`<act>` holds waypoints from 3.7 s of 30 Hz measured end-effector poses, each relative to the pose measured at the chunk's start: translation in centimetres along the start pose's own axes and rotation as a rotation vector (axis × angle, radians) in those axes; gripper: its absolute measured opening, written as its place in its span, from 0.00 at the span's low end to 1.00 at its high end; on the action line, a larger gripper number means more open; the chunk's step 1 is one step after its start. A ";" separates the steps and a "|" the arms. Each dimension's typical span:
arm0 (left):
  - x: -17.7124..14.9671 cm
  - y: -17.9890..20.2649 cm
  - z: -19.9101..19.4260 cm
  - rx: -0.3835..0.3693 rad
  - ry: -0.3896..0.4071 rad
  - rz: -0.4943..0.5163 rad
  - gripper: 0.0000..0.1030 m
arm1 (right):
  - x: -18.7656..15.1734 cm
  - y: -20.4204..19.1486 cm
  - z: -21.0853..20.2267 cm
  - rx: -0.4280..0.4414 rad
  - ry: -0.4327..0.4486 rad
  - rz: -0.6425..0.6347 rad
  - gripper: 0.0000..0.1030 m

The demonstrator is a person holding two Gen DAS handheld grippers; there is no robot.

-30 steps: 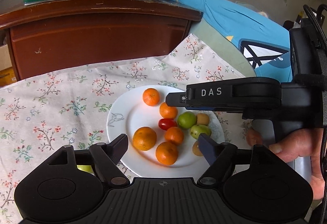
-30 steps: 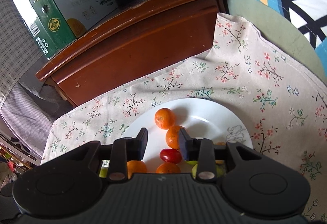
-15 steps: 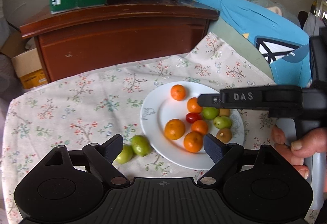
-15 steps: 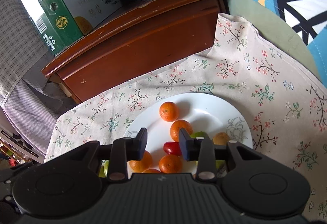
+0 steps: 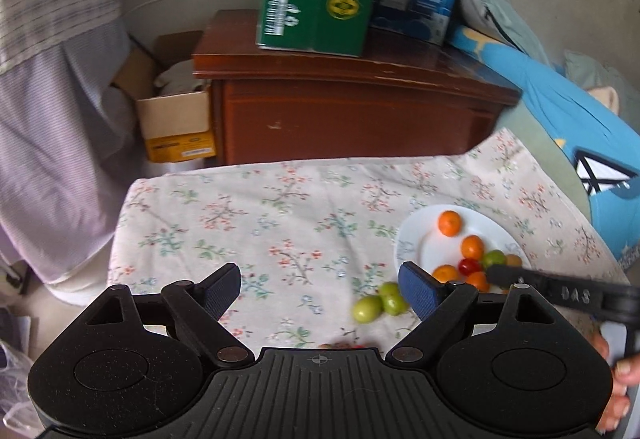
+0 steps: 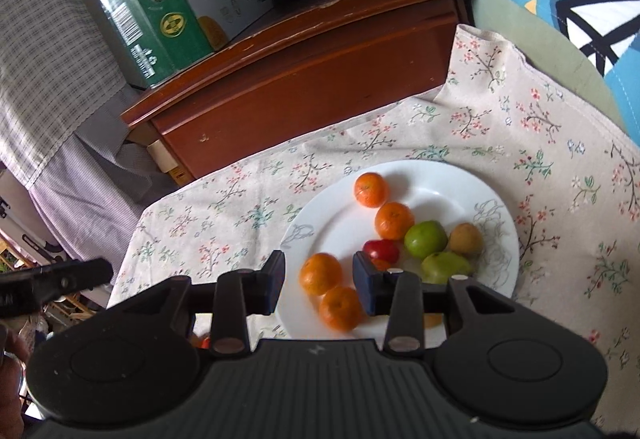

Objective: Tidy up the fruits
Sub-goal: 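Withdraw both tools from the plate toward the remaining fruit, then grasp the brown fruit with the left tool while the right tool grasps the red tomato, then carry the brown fruit with the left tool while the right tool carries the tomato to the plate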

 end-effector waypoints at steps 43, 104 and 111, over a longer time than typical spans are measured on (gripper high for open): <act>-4.0 -4.3 3.6 0.081 -0.133 -0.134 0.85 | -8.9 -10.0 5.1 0.115 -0.082 -0.363 0.21; -0.5 6.1 6.6 -0.188 -0.025 0.087 0.22 | 0.6 3.4 -4.8 -0.072 0.133 0.163 0.18; -0.1 7.2 8.6 -0.221 -0.029 0.091 0.22 | -1.2 3.2 -3.0 -0.080 0.043 0.188 0.18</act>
Point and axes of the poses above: each gripper's, at about its wrist camera, not at the fingertips, and z roughly the way its jaws point, y to its right, x to its top, the point moved 7 cm from there along z, roughly the way its jaws point, and after that the axes turned 7 degrees about -x, right-handed, at the moved point
